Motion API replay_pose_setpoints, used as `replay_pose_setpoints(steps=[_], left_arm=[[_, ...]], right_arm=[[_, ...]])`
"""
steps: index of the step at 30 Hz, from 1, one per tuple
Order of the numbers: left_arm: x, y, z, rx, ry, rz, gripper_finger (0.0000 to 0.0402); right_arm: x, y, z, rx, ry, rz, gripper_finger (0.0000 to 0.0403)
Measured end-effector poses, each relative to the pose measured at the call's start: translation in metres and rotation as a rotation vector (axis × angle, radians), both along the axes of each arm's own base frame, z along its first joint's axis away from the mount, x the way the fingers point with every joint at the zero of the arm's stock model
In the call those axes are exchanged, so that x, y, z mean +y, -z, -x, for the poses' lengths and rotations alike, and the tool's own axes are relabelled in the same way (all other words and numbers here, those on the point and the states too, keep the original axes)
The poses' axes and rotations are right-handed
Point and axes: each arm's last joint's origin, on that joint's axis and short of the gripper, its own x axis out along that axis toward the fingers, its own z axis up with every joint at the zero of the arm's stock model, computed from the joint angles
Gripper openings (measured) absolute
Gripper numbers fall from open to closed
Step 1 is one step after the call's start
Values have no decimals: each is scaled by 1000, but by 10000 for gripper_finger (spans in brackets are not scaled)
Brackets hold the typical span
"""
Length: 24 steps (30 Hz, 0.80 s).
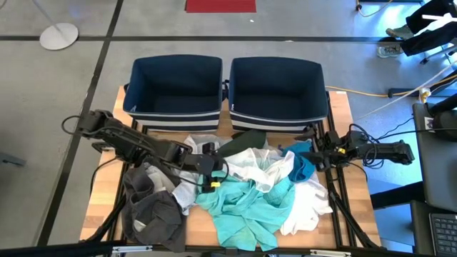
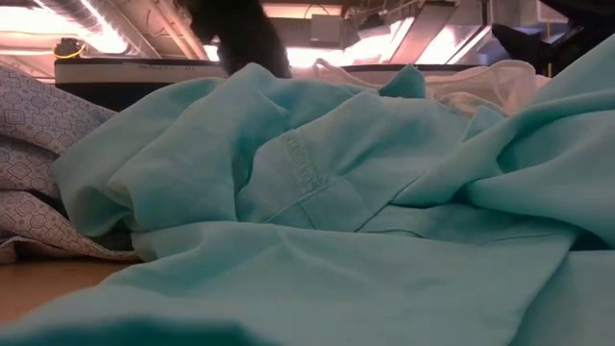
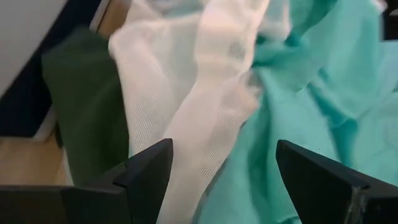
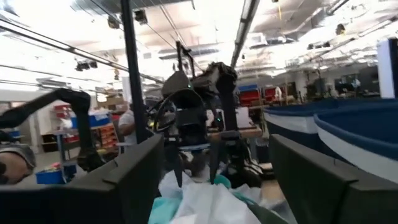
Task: Sort clothes
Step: Put the light blue shorts into the left laundry bin
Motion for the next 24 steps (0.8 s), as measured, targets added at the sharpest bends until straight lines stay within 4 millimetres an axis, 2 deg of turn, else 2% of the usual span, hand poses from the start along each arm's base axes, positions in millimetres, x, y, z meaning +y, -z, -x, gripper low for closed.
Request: replay_pose_setpoints(steps=[7,17,20,24], left_arm=[[-6,29,-7,138,62,52,276],[-6,67,-19,254,107,-23,272],[-7,73,-20,272,121,-38,248],[-7,78,-21,287,124,-44,193]], right_arm=[[0,5,-6,68,20,-3,294],[-2,14,-16,178,95,-19,294],[-2,17,-19,205,101,-19,294],[-4,20,-21,238,145,-27,294]])
